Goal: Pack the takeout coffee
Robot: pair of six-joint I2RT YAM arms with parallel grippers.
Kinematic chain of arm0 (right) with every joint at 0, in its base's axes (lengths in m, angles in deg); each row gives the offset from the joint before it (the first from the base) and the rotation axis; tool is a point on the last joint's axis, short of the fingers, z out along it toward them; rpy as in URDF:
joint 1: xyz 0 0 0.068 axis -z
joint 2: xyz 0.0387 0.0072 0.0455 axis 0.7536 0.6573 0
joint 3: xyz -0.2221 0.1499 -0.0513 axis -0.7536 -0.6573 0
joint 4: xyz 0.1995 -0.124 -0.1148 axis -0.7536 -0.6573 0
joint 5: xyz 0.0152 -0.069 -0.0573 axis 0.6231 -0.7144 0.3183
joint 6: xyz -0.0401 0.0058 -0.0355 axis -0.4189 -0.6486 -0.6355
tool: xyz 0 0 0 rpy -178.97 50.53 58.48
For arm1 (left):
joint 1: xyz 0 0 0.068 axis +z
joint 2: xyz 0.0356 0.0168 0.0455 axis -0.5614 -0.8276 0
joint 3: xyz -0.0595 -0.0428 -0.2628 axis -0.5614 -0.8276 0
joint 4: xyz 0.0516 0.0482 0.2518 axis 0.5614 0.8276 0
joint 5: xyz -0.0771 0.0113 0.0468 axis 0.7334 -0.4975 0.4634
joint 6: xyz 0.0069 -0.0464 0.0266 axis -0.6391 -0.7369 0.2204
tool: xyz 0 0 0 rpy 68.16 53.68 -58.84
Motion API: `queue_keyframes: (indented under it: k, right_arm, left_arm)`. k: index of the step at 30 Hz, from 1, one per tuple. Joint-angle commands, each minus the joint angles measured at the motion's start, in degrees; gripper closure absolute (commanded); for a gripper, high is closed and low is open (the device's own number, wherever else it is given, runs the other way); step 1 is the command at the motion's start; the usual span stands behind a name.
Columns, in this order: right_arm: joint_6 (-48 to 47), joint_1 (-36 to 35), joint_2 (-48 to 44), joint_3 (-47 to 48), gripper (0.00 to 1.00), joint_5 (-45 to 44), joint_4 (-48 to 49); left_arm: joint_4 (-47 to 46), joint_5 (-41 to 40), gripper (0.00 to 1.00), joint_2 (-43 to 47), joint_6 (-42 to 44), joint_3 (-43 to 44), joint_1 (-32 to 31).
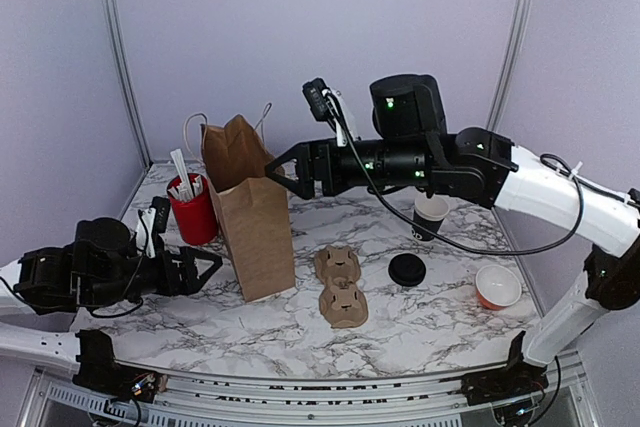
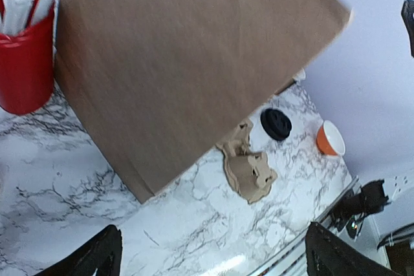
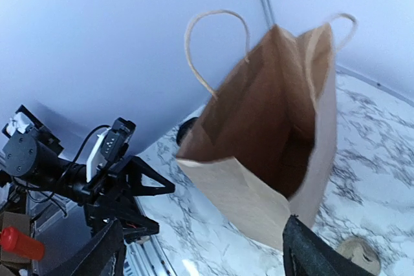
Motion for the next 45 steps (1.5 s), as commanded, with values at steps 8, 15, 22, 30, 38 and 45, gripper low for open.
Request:
queue_keyframes:
  k: [8, 15, 22, 30, 38, 45]
  right_arm:
    - [15.53, -0.36, -15.52, -34.79, 0.17, -17.66, 1.32]
    - [20.92, 1.2, -16.69, -47.24, 0.16, -12.45, 3.96]
    - [21.08, 6.15, -16.27, -51.13, 0.14, -11.05, 3.04]
    - [19.76, 7.01, -9.15, -49.5, 0.14, -7.83, 7.9]
    - [20.06, 4.51, -0.54, -42.99, 0.14, -11.97, 5.26]
    - [21.74, -0.18, 5.13, -37.31, 0.11, -19.29, -1.25]
  left_arm:
    - [-27.18, 8.67, 0.01, -14.89, -8.08, -14.19, -3.58]
    - [-32.99, 6.37, 0.01, -29.99, -12.07, -11.78, -3.5]
    - [-27.1, 2.83, 0.01, -34.2, -17.29, -9.82, 2.82]
    - [-19.22, 4.14, 0.01, -34.46, -14.38, -6.93, 11.61]
    - [-18.92, 7.77, 0.01, -29.61, -11.8, -8.57, 12.7]
    - [-19.36, 11.34, 0.01, -23.82, -9.69, -11.4, 9.09]
